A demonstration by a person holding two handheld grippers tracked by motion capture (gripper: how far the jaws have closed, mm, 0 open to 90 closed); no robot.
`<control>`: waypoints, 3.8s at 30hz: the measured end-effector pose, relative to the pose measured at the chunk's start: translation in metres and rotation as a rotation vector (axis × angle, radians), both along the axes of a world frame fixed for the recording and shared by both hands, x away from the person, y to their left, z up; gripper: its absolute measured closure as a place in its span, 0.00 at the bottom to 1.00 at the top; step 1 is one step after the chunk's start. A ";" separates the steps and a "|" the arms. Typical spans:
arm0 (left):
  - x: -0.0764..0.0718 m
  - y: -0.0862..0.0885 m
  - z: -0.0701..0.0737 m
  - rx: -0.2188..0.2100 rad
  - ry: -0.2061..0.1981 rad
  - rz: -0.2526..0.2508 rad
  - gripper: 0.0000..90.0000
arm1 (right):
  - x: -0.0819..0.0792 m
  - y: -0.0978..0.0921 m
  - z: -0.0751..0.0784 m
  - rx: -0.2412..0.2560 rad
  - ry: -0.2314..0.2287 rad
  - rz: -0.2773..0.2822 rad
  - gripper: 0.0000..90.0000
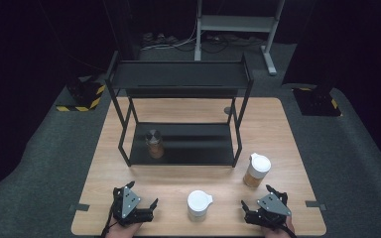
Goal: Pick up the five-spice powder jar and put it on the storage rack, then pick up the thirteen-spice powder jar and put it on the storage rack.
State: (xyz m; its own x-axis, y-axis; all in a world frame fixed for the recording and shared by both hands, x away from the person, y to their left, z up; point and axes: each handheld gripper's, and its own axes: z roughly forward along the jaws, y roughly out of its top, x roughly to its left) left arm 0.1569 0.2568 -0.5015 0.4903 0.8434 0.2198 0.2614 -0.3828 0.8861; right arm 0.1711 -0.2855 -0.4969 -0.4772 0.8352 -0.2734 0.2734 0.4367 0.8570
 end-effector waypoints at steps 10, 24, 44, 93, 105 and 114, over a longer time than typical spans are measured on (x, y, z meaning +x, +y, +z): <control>0.003 0.004 0.001 -0.022 0.015 -0.006 0.02 | -0.002 0.002 -0.001 -0.019 -0.014 0.012 0.00; 0.003 0.002 0.002 0.024 0.007 -0.048 0.01 | -0.008 -0.001 0.006 0.032 -0.031 0.058 0.00; 0.004 0.003 0.003 0.025 0.015 -0.056 0.01 | -0.023 0.002 0.021 0.142 -0.086 0.160 0.00; 0.006 0.004 0.003 0.028 0.018 -0.069 0.01 | 0.001 0.044 0.013 0.286 -0.002 0.439 0.04; 0.005 0.004 0.003 0.025 0.017 -0.068 0.01 | 0.015 0.052 0.007 0.285 0.020 0.508 0.15; 0.005 0.005 0.003 0.021 0.018 -0.069 0.01 | 0.023 0.055 -0.001 0.315 0.033 0.520 0.28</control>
State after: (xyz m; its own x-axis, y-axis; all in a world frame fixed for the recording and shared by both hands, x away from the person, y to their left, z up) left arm 0.1624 0.2615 -0.4985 0.5508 0.8030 0.2277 0.2500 -0.4190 0.8729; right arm 0.1945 -0.2302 -0.4977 -0.8485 0.5284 -0.0291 0.1207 0.2466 0.9616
